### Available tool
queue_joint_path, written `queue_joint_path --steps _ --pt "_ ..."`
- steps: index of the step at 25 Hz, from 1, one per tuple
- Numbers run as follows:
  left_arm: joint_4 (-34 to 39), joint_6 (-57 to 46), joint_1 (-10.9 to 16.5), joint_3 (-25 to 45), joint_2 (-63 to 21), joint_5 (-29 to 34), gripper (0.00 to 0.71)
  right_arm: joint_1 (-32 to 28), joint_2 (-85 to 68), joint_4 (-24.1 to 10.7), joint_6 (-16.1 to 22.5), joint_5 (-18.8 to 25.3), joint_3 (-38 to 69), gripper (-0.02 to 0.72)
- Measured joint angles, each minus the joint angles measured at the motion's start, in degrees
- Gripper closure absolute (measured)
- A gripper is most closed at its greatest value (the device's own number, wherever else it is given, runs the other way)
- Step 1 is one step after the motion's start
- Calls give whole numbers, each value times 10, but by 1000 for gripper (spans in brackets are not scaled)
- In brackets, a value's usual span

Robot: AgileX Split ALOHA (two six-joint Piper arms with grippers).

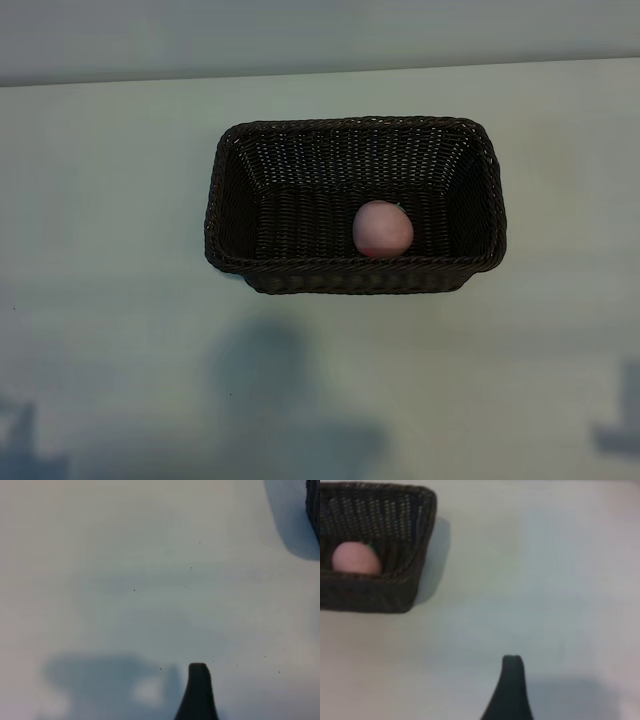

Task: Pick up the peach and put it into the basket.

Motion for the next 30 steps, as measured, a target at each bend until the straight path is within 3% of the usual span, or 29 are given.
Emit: queue_joint_path --steps 5,10,17,30 --pt "0 0 0 0 0 0 118 0 0 24 -38 5 10 108" --pt "0 0 0 0 0 0 118 0 0 24 -47 11 12 108" --pt "0 0 0 0 0 0 118 0 0 22 -21 11 12 108" --pt "0 -1 0 0 0 0 118 0 0 18 -10 11 12 108"
